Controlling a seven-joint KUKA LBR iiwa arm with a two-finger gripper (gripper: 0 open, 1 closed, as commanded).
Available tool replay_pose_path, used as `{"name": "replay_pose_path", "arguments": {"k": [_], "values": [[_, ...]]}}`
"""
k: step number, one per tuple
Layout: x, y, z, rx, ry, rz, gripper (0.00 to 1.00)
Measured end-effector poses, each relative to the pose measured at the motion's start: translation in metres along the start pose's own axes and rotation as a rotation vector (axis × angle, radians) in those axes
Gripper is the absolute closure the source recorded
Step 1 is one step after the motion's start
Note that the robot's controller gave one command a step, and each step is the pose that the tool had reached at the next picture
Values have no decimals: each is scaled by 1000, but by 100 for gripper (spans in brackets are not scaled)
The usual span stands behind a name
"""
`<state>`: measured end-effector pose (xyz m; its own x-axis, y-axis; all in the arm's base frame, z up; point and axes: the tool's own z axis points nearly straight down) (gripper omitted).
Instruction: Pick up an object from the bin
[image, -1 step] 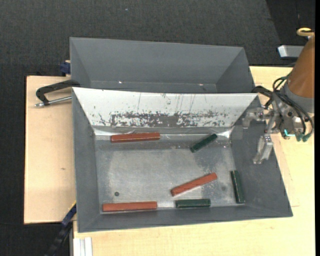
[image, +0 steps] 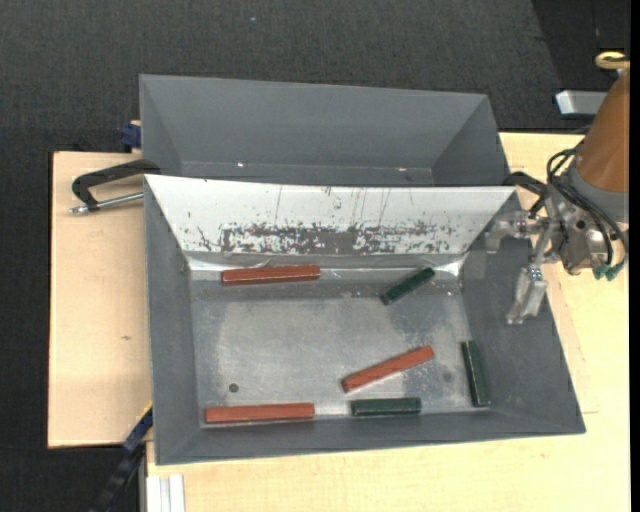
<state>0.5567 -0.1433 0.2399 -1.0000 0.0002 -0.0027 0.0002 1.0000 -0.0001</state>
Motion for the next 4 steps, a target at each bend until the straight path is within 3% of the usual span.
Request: {"name": "replay_pose_path", "arguments": {"k": [1, 2, 3, 4], "values": [[6, 39, 79, 0, -3, -51, 0], [20, 74, 85, -2, 4, -213, 0], [67, 120, 117, -5, 10, -259, 0], [48, 131, 155, -1, -1, -479, 0]]}}
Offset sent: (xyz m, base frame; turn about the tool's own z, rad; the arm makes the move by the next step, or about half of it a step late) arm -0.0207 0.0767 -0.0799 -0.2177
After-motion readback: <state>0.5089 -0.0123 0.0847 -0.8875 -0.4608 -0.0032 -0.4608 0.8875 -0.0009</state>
